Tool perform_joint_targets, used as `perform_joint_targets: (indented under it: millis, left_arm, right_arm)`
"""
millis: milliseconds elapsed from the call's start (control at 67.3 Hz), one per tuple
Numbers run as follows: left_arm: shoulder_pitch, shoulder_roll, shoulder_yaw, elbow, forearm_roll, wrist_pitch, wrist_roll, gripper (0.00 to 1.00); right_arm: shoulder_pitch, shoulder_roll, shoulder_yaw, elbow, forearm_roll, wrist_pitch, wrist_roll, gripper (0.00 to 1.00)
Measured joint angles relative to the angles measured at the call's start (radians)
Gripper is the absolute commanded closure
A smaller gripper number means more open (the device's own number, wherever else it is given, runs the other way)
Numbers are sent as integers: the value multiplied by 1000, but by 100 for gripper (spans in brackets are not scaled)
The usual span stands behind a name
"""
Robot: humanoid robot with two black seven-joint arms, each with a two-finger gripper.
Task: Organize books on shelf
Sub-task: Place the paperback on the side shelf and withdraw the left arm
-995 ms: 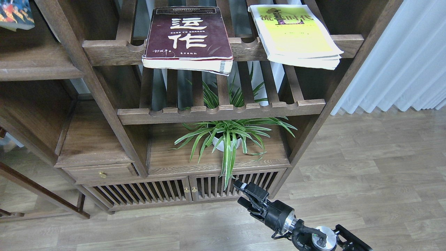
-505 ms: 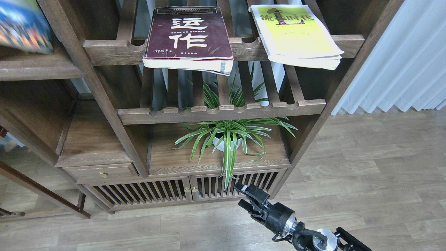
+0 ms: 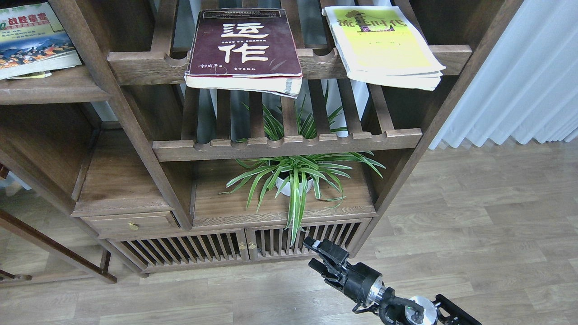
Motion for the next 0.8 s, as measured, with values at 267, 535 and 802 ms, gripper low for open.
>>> perform_joint_targets:
  millis: [267, 535, 802]
  left_arm:
    - [9, 124, 67, -101, 6, 0, 0, 0]
    - [30, 238, 235, -113, 6, 0, 0, 0]
    - [118, 255, 288, -117, 6, 0, 0, 0]
  right_arm:
    - [1, 0, 2, -13, 0, 0, 0, 0]
    - [4, 0, 3, -13, 0, 0, 0, 0]
    - [8, 0, 3, -13, 0, 0, 0, 0]
